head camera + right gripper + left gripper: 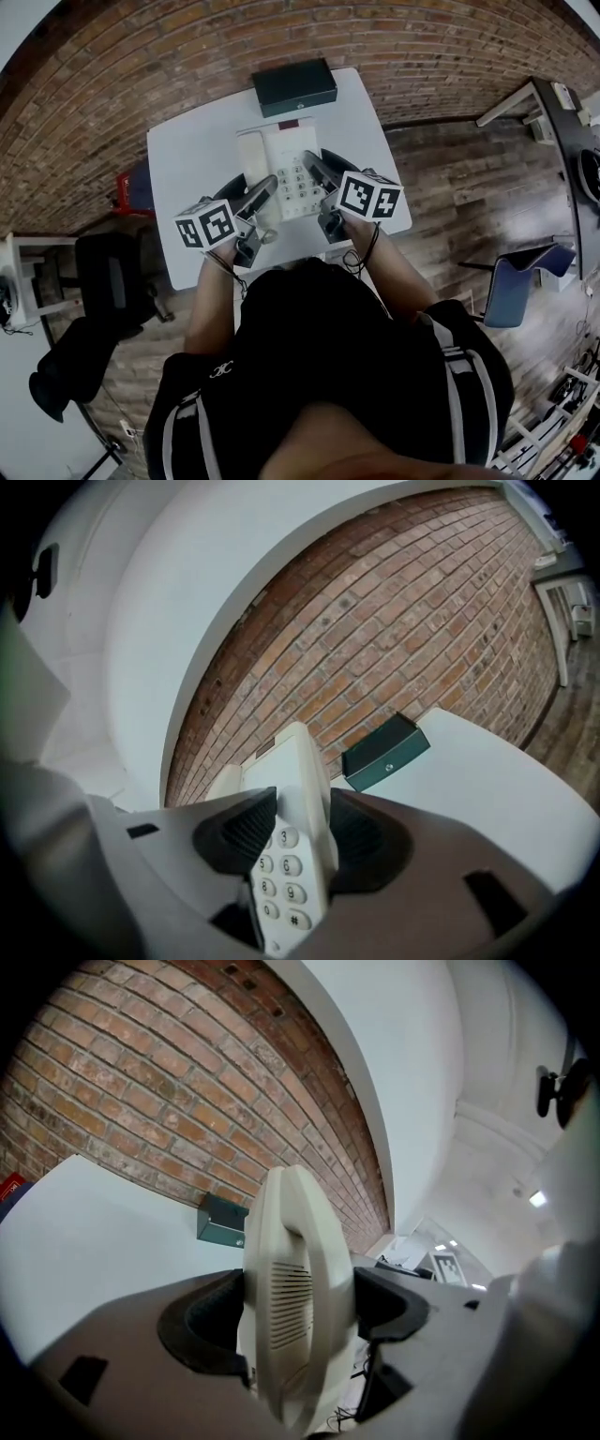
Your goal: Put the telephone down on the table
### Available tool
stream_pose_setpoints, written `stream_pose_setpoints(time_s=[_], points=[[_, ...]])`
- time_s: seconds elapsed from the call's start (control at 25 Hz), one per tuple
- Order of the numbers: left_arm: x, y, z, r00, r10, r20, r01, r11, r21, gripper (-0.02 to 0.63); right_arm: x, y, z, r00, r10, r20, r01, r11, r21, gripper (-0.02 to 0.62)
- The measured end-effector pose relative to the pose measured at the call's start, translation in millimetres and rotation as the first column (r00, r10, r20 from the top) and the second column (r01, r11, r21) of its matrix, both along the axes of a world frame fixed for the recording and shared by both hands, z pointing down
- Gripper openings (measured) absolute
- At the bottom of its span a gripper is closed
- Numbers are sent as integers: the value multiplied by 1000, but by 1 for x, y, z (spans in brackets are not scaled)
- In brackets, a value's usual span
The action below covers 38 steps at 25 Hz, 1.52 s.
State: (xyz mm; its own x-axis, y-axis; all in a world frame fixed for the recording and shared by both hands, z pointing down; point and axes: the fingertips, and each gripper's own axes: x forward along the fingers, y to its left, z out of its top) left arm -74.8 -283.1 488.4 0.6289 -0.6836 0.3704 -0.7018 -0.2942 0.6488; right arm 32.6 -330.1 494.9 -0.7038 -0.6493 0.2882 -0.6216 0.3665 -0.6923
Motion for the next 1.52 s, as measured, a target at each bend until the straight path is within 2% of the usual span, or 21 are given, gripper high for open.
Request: stream_pose_setpoints(time_s=[0.24, 0.56, 0.84, 1.04, 1.28, 1.52], points=[[-2, -24, 44, 999, 32, 13, -31, 996, -89, 367, 0, -21, 47, 999, 31, 8, -31, 996, -80, 163], [6, -50, 96, 996, 87, -12, -88, 981, -173, 367, 9, -41, 98, 997, 74, -19, -76, 986, -147, 163], [25, -71, 128, 993, 114, -36, -119, 971, -207, 367, 30, -59, 129, 993, 109, -43, -115, 977, -180, 163], [34, -80, 145, 990, 137, -27, -140, 962, -233, 365, 39, -65, 147, 991, 127, -33, -131, 969, -207, 163], [39, -83, 169, 985, 169, -43, -174, 943, -285, 365, 43, -68, 167, 991, 123, -61, -134, 965, -226, 163], [42, -82, 185, 985, 172, -30, -173, 937, -303, 365, 44, -70, 183, 991, 109, -75, -124, 964, -236, 161]])
